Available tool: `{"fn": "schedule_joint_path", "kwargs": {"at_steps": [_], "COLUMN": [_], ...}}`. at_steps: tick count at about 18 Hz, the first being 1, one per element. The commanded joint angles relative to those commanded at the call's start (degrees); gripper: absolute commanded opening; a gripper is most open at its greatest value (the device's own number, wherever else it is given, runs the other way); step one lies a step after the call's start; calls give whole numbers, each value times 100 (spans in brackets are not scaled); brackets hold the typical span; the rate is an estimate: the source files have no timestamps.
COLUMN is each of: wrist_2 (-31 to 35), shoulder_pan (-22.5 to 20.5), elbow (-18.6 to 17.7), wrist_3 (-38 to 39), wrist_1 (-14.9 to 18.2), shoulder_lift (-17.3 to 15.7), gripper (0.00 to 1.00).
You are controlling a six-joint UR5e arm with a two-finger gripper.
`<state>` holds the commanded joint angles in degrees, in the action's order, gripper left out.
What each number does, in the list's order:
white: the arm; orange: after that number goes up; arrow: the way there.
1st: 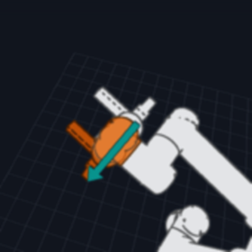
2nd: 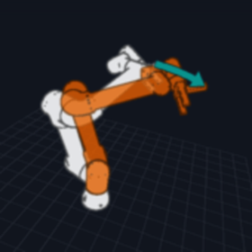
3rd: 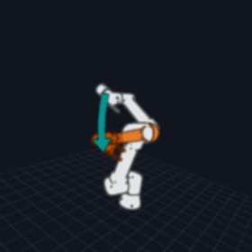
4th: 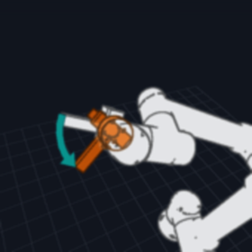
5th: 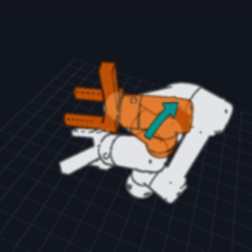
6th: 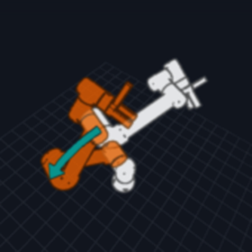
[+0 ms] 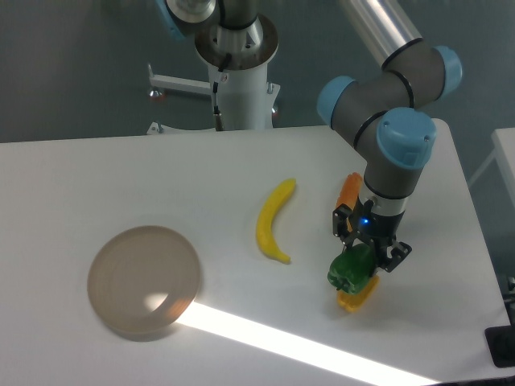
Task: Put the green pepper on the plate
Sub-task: 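Lift the grasped green pepper up from beside the yellow pepper, then carry the green pepper past the banana toward the beige plate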
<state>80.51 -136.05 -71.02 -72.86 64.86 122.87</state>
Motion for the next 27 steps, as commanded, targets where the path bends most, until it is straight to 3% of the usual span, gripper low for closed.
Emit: {"fn": "schedule_joint_path", "kwargs": {"at_steps": [9,13,17,21,27], "wrist_2": [-18,-53,-61,-9,18], "shoulder_pan": [175,491,1001,1633,2363], "elbow": [-18,-140,-439,-483,-659], "wrist_3": [272,1360,2502,3812,4736], "wrist_1": [0,9,-9,0,-9], "shoulder_lift": [-17,-228,-509,-606,-729], "gripper": [35,35,35,35,38]}}
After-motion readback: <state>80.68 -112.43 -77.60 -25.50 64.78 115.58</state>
